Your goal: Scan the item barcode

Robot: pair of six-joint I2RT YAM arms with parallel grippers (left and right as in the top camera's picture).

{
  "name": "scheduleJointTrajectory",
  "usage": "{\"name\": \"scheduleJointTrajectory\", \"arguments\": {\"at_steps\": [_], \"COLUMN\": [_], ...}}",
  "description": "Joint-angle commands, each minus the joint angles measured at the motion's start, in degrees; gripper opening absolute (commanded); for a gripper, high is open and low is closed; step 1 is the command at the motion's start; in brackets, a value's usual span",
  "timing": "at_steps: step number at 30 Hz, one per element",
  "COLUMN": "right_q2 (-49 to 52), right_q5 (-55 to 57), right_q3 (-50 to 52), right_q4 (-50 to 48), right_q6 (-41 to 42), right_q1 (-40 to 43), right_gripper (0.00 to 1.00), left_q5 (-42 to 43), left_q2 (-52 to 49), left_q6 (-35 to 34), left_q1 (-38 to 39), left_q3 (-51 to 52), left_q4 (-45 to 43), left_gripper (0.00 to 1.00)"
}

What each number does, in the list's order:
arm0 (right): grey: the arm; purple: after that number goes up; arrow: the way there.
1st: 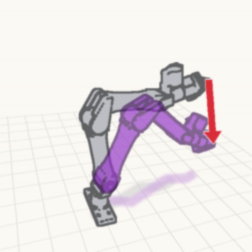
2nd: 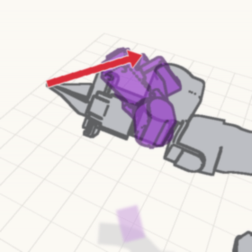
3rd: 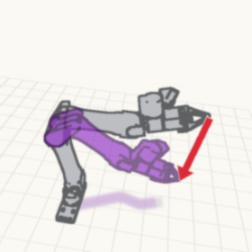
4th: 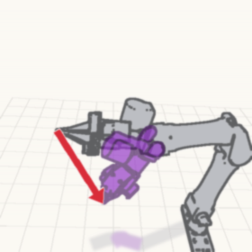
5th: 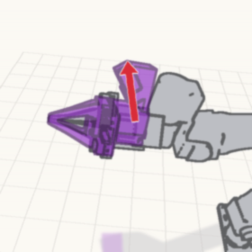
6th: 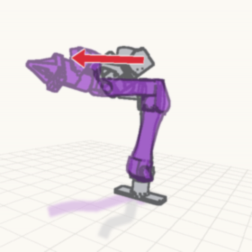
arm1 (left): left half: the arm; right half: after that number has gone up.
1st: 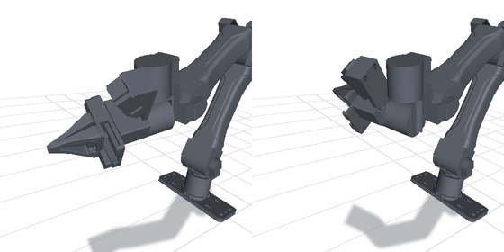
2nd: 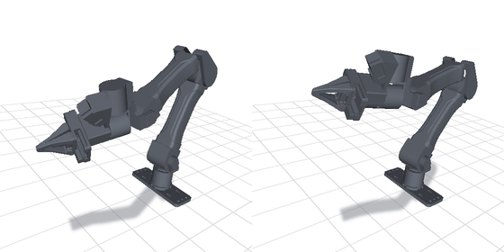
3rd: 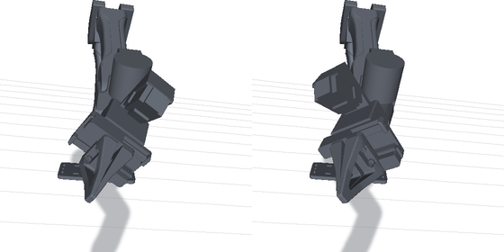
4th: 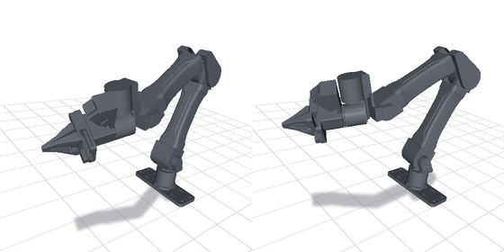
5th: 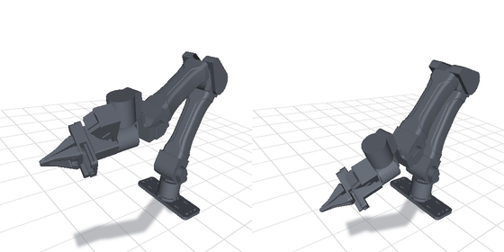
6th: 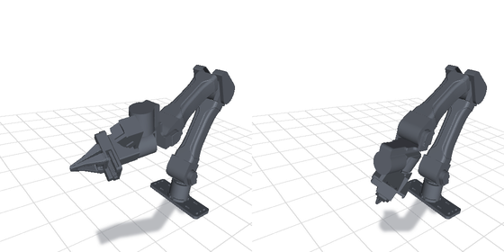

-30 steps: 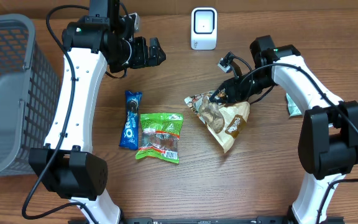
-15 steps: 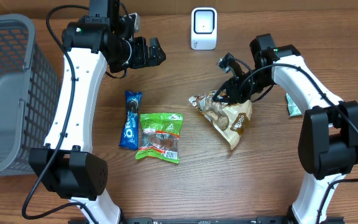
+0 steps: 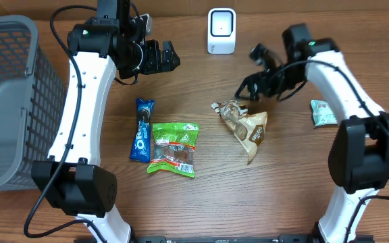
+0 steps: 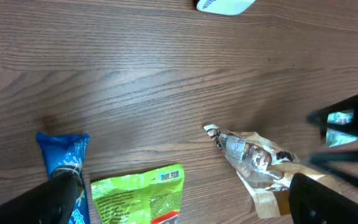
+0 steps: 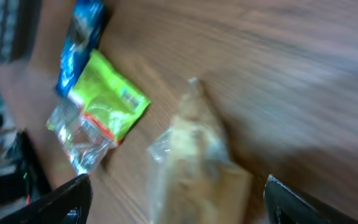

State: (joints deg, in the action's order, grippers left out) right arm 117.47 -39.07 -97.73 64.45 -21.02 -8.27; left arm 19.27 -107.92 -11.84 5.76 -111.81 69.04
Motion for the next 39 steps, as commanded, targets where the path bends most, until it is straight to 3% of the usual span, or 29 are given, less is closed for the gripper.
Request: {"name": "scheduleJointTrajectory", "arguments": {"at_steps": [1,8,20,28,33,35,37,39], "right_q2": [-1.7,-1.7,-1.6,-1.6,-1.4,-1.4,-1.4,-1.4], "right_q5": [9.5,11.1,24.9,26.1,25.9,25.9,25.9,24.1], "right_q3": [-6.2,-6.5,0.9,6.9,7.8,7.8,7.8,7.8], "right_q4": [3.7,9.7,6.9,1.5,0.2,0.1,-0.2,-0.3], "right_q6": [3.2,-4.6,-2.6,-1.4,-1.4,-1.4,-1.5,-1.5], "right_q1": [1.5,-1.2,-11.6,-11.7,-11.6,-11.6,-11.6,-11.5], "right_gripper": [0.96,0.98,0.98,0.93,0.82,0.73,0.59,0.31], "left_q5": [-0.2,-0.2,-0.2,-0.2,-0.2,-0.2,-0.2,-0.2], "left_q2": [-0.1,-0.1,-0.1,-0.1,-0.1,-0.1,-0.1,-0.1], "left_q6": [0.5,0.5,0.5,0.5,0.5,0.5,0.5,0.5], "left_q1": [0.3,0.3,0.3,0.3,0.3,0.3,0.3,0.3], "left_q3": [-1.1,-1.1,-1.1,-1.1,-1.1,-1.1,-1.1,-1.1], "left_q4": [-0.1,-0.1,-0.1,-0.1,-0.1,-0.1,-0.1,-0.1], "left_gripper": [1.00,1.00,1.00,1.00,1.00,1.00,1.00,1.00]}}
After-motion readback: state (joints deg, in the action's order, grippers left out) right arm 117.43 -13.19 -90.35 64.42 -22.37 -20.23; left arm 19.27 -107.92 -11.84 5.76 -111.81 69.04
